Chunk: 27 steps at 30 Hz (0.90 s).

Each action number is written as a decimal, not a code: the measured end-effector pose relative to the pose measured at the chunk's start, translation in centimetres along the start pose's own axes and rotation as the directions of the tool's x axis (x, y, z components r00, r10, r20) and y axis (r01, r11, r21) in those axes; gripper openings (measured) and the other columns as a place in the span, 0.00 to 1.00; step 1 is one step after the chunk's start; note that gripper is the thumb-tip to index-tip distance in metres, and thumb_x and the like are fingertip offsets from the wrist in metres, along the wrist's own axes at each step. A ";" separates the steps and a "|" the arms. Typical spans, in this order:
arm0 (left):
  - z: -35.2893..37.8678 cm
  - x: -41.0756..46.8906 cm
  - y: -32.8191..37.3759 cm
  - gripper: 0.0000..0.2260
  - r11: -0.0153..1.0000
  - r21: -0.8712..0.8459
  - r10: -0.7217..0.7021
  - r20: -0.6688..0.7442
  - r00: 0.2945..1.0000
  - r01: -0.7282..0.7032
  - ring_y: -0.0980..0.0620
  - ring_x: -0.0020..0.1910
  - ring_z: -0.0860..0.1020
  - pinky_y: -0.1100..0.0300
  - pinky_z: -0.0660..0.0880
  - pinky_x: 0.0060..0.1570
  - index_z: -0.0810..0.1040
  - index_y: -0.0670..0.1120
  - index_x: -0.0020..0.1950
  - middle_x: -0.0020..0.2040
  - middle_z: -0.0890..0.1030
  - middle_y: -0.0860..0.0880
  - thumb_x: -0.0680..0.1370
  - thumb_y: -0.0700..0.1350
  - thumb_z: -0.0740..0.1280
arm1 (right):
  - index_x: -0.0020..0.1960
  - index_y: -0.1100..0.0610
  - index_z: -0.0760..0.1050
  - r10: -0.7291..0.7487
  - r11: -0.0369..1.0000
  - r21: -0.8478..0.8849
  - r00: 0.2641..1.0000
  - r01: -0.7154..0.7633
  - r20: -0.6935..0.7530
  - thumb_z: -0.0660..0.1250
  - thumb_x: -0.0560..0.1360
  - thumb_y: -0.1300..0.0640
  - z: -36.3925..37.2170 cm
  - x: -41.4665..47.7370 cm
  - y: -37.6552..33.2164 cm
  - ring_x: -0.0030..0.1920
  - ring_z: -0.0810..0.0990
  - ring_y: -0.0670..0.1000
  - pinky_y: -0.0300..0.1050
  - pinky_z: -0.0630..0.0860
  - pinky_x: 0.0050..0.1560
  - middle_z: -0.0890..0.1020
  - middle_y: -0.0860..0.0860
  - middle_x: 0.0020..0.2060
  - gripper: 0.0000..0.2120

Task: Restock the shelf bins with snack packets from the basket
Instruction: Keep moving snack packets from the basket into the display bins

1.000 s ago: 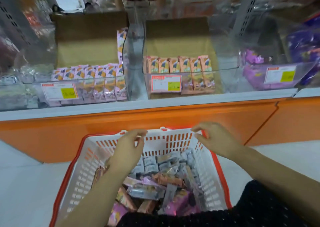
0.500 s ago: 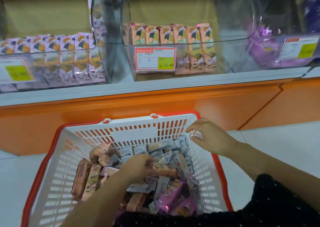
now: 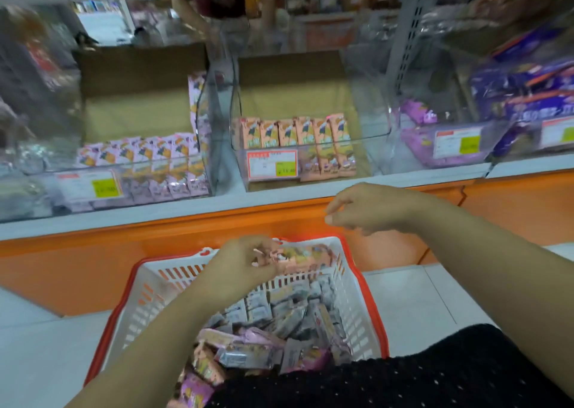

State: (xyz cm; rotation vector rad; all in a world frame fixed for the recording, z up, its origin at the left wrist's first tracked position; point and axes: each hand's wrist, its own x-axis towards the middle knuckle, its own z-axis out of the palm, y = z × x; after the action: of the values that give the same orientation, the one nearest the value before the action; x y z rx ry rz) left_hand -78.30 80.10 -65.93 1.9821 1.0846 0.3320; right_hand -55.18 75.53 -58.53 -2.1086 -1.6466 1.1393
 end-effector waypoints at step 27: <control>-2.6 6.6 17.7 0.14 0.933 -0.346 0.007 -0.247 0.969 -0.095 0.56 0.39 0.81 0.53 0.78 0.52 0.72 0.47 0.57 0.45 0.83 0.50 0.74 0.45 0.71 | 0.56 0.49 0.77 -0.015 0.610 0.463 0.594 0.643 -0.805 0.66 0.77 0.58 -3.8 -2.1 -0.1 0.54 0.76 0.37 0.28 0.72 0.54 0.80 0.41 0.54 0.09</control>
State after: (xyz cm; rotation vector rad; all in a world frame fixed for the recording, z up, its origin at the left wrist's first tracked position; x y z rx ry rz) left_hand -65.74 81.70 -51.68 1.6743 1.0373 0.7613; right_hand -52.73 74.66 -55.01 -1.2870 -0.8975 0.4915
